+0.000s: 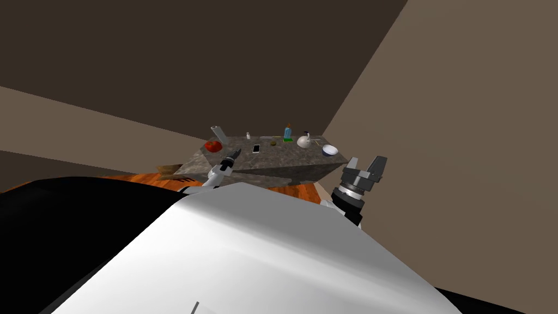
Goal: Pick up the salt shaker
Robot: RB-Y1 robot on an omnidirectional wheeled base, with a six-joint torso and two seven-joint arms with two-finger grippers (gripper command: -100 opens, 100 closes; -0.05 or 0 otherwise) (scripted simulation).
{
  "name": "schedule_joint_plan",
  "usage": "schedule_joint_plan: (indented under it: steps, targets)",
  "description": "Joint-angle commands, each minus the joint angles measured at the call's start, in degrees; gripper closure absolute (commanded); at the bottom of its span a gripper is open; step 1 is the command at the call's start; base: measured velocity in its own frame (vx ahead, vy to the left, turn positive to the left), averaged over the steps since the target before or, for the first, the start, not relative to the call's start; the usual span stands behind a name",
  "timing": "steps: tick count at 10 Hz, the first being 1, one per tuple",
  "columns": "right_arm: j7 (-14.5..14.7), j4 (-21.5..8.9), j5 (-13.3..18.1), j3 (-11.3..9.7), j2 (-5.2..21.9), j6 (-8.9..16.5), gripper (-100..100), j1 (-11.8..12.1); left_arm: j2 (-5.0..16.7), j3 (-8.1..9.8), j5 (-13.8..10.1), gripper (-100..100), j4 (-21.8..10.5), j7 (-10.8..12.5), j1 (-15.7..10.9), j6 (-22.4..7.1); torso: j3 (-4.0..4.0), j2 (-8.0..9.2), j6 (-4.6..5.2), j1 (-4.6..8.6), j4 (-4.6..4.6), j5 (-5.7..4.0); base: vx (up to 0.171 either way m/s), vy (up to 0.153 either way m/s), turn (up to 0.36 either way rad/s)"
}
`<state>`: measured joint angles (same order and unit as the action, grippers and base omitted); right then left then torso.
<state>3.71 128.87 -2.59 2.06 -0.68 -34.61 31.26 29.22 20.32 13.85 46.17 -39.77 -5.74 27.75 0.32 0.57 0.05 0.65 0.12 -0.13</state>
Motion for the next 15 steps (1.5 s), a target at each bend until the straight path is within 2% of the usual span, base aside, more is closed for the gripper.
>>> schedule_joint_plan:
  steps: [1,4,8,11,14,15]
  targets:
    - [0.00,0.00,0.00,0.00,0.00,0.00,0,0.00,2.17,-1.17,0.35,-100,-1.07,1.61,-0.24,-1.48,0.00,0.00,0.00,0.00,0.00,0.00,-0.145,-0.160,-0.254]
    - [0.00,0.00,0.00,0.01,0.01,0.00,0,0.02,5.98,-3.40,0.48,-100,-2.55,4.36,-0.13,-4.14,-0.22,-0.40,-0.01,-0.23,-0.07,0.03,-0.052,-0.107,-0.227]
    - [0.00,0.00,0.00,0.02,0.01,0.00,0,0.02,12.07,-7.37,-0.41,-100,-4.53,9.24,0.83,-8.71,-0.24,-0.44,-0.01,-0.39,-0.09,0.07,-0.034,-0.084,-0.289]
    - [0.00,0.00,0.00,0.02,0.02,0.00,0,0.02,16.93,-10.97,-2.09,-100,-5.86,13.64,2.25,-12.70,-0.27,-0.48,-0.01,-0.54,-0.09,0.10,-0.017,-0.042,-0.337]
    - [0.00,0.00,0.00,0.03,0.03,0.00,0,0.02,22.06,-14.91,-4.73,-100,-6.92,18.31,4.20,-16.95,-0.26,-0.46,-0.03,-0.70,-0.09,0.13,-0.016,-0.002,-0.312]
    - [0.00,0.00,0.00,0.03,0.03,0.00,0,0.03,22.06,-14.91,-4.73,-100,-6.92,18.60,4.20,-16.95,-0.25,-0.45,-0.06,-0.76,-0.09,0.15,-0.010,0.015,-0.123]
